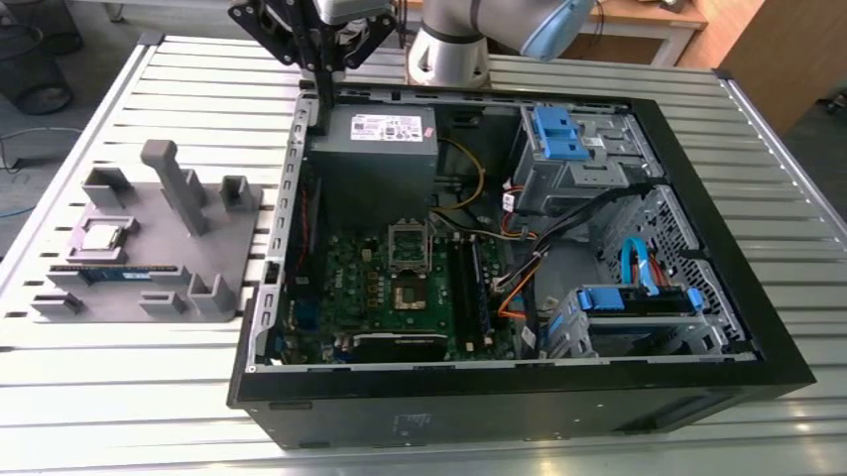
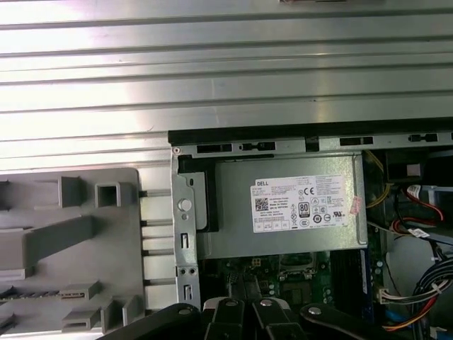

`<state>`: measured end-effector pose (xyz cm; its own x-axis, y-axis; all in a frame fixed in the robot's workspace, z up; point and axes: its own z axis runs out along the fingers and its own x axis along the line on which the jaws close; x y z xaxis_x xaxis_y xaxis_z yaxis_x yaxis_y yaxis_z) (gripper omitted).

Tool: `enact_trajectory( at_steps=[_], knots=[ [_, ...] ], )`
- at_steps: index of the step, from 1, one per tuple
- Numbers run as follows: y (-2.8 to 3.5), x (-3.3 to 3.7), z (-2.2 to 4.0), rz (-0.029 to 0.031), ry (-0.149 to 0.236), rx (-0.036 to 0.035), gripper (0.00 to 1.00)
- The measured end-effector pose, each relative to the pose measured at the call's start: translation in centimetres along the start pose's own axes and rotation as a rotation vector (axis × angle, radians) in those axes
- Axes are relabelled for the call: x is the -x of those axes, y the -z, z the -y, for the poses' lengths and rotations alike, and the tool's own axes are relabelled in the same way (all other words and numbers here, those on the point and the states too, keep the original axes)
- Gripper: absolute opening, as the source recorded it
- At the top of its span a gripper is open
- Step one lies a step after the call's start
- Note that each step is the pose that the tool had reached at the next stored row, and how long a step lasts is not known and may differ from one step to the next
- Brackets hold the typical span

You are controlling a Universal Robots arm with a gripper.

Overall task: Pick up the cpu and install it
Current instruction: 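Reach for the cpu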

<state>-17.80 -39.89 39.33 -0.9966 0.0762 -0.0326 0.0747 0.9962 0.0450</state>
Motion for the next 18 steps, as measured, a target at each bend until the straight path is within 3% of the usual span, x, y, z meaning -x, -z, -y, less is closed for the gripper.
enact_trajectory(
  at_steps=[18],
  knots=[
    [0.07,-1.97,0.15,0.0018,0.0,0.0001,0.11]
  ],
)
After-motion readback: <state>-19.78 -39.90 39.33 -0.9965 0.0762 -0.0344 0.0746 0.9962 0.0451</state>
